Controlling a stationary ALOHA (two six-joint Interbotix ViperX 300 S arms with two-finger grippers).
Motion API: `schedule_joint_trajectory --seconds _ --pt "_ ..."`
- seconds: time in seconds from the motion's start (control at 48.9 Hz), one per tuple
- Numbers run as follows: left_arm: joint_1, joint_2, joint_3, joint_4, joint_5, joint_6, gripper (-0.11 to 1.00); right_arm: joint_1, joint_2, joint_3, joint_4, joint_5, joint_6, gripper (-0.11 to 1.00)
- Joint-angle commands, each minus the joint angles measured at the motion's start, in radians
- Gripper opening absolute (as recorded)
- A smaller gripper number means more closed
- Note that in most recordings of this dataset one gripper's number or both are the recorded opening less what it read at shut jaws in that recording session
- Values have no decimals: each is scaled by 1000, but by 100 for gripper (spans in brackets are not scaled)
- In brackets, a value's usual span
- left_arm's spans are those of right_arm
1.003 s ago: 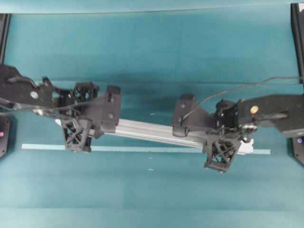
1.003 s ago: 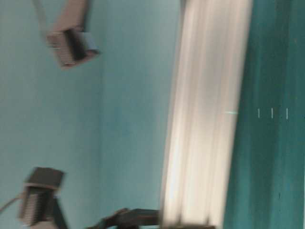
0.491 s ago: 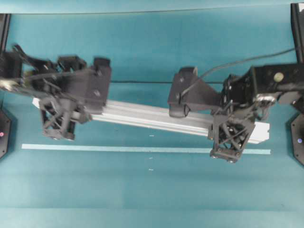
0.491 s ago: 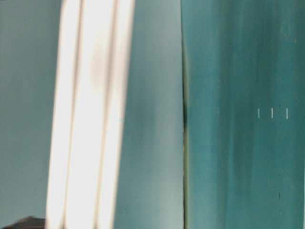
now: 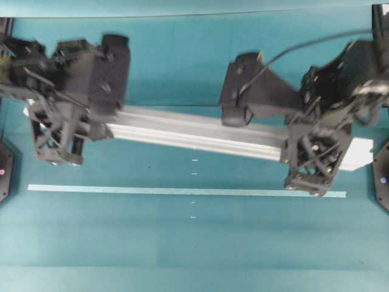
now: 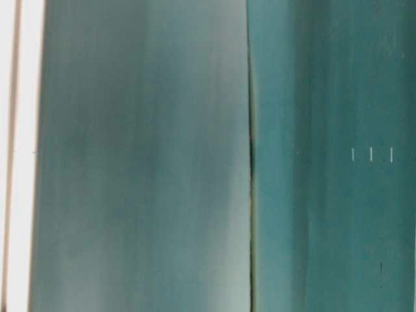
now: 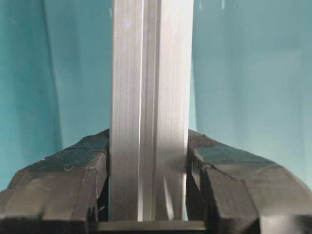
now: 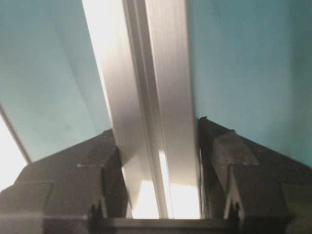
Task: Lift the metal rail with both hands.
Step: 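Lift the rail with both grippers and carry it toward the back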
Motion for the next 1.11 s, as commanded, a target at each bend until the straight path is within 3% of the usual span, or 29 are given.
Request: schedule_joint_trajectory --seconds 0.0,0.491,0.696,0.839,1.085 --pt "3 -3 -72 2 6 -3 33 -8 2 -51 8 17 18 41" --pt "-18 8 -87 3 26 -12 33 -23 8 -60 -17 28 -8 41" --pt "-63 9 -91 2 28 -40 33 -77 3 -58 -58 26 -103 41" --pt "-89 12 -92 3 28 -84 33 -123 8 -49 -60 25 -172 41" --pt "-89 11 -81 6 28 -86 33 -141 11 -35 -60 23 -187 41"
